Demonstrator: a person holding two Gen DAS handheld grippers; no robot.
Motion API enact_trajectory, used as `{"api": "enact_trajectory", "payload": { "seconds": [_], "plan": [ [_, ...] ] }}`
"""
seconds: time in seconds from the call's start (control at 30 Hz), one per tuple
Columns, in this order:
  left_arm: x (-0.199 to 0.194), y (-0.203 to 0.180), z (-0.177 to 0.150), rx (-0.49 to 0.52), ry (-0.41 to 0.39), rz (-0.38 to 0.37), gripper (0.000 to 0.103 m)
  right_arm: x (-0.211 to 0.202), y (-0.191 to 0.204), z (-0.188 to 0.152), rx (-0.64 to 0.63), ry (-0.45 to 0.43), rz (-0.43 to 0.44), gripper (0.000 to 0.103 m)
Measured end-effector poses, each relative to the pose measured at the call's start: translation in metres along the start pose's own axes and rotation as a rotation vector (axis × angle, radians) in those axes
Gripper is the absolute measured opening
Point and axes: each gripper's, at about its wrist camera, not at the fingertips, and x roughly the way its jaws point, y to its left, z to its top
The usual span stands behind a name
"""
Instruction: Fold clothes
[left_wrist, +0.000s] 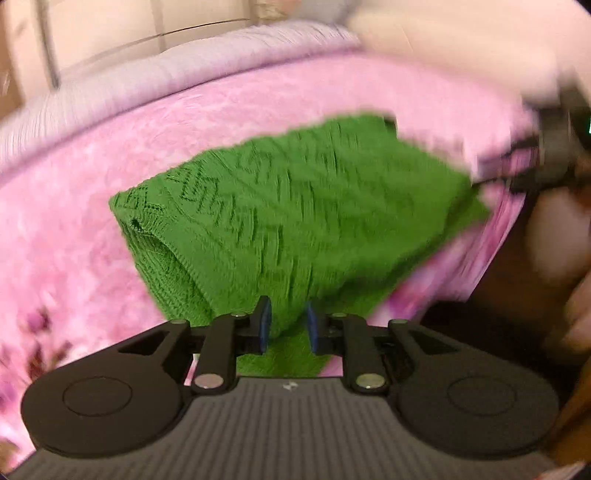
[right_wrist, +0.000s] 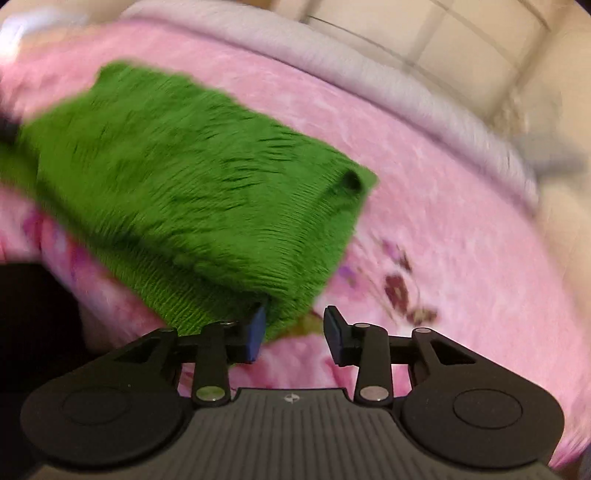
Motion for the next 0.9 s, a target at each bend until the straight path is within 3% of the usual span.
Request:
{"api": "enact_trajectory", "payload": {
  "seconds": [0.13, 0.23, 0.3, 0.4, 0.57, 0.9],
  "plan": [
    [0.005, 0.016, 0.031, -0.11, -0.028, -0.041, 0.016, 0.0, -0.059, 0.012, 0.395, -0.021, 0.208, 0.039],
    [0.035, 0.024, 0.052, -0.175, 0.015, -0.064, 0.017, 0.015, -0.095, 0.017, 0.672, -0.034, 0.397, 0.038],
    [0.058, 0.027, 0.063, -0.217, 0.053, -0.087, 0.017, 0.035, -0.104, 0.019, 0.785, 0.003, 0.473, 0.035],
    [0.089, 0.025, 0.082, -0.262, 0.08, -0.144, 0.017, 0.063, -0.107, 0.027, 0.858, 0.051, 0.525, 0.032],
    [0.128, 0.009, 0.114, -0.247, 0.077, -0.191, 0.028, 0.092, -0.111, 0.042, 0.886, 0.023, 0.554, 0.032],
    [0.166, -0.018, 0.135, -0.216, 0.101, -0.246, 0.028, 0.148, -0.126, 0.058, 0.989, -0.043, 0.633, 0.033]
  ]
}}
